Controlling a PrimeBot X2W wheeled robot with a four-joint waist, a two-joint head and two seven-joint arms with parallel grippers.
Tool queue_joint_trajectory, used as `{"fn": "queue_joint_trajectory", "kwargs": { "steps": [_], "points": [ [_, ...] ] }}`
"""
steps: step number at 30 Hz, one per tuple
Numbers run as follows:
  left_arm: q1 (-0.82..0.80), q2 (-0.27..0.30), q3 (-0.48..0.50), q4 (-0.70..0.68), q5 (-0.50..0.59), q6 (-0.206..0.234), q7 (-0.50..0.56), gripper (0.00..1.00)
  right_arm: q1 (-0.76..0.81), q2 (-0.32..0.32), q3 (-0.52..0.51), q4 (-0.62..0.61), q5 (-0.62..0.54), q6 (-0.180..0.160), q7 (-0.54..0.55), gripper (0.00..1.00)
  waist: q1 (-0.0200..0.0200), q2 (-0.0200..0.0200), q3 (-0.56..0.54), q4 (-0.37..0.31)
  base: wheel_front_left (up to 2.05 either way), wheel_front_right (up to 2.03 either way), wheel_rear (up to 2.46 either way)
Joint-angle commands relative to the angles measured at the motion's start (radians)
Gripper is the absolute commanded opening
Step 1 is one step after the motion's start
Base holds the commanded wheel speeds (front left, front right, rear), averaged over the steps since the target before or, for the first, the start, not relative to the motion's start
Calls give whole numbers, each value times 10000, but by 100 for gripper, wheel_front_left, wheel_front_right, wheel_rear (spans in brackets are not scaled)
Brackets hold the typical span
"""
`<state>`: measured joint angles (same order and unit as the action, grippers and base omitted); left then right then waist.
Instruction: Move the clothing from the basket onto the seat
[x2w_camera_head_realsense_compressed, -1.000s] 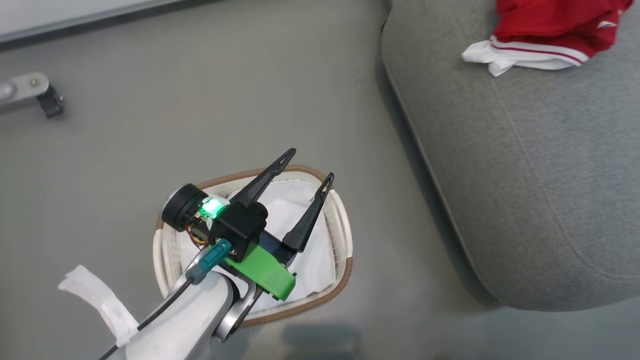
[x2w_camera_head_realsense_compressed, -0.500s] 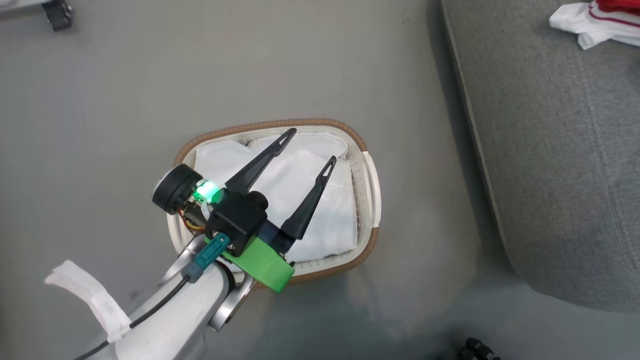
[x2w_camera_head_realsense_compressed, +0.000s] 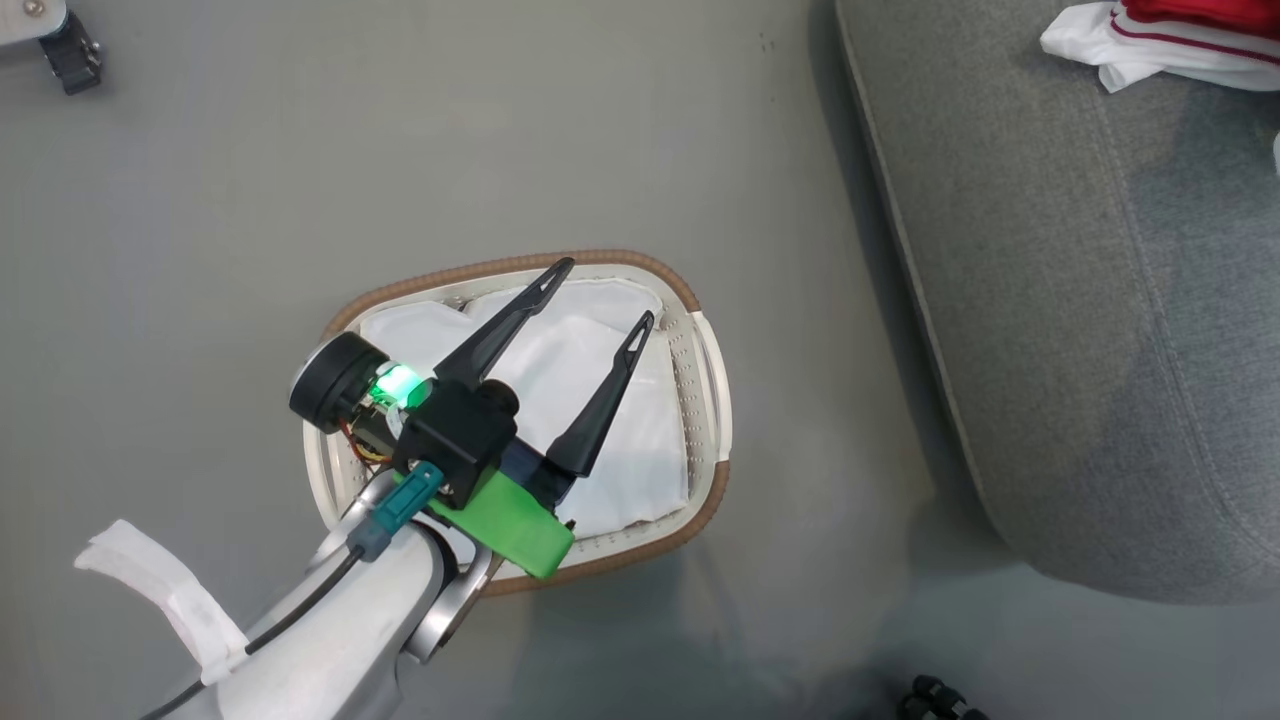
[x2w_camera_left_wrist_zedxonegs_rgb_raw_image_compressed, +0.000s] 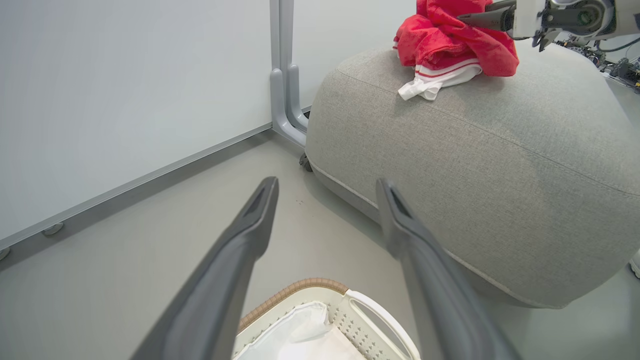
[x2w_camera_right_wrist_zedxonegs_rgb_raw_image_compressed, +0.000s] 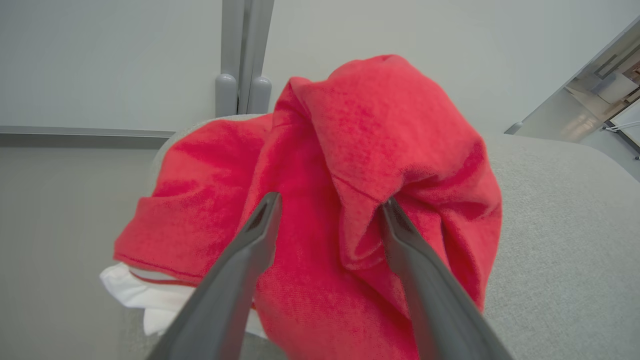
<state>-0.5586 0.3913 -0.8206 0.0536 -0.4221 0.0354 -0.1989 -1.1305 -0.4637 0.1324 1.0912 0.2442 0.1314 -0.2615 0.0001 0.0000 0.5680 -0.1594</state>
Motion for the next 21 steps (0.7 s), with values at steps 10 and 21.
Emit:
{"fn": "queue_joint_trajectory", "kwargs": {
  "steps": [10, 21],
  "points": [
    [539, -164, 343, 579, -534, 74, -435, 100, 1493, 178, 308, -1195, 40, -15, -49, 100, -1, 0, -1577, -417, 0, 0, 0],
    [1453, -548, 1243, 1467, -1020, 181, -663, 100, 2378, 711, 779, -2646, 235, -15, -49, 100, -1, 0, -3146, 40, 0, 0, 0]
  ]
}}
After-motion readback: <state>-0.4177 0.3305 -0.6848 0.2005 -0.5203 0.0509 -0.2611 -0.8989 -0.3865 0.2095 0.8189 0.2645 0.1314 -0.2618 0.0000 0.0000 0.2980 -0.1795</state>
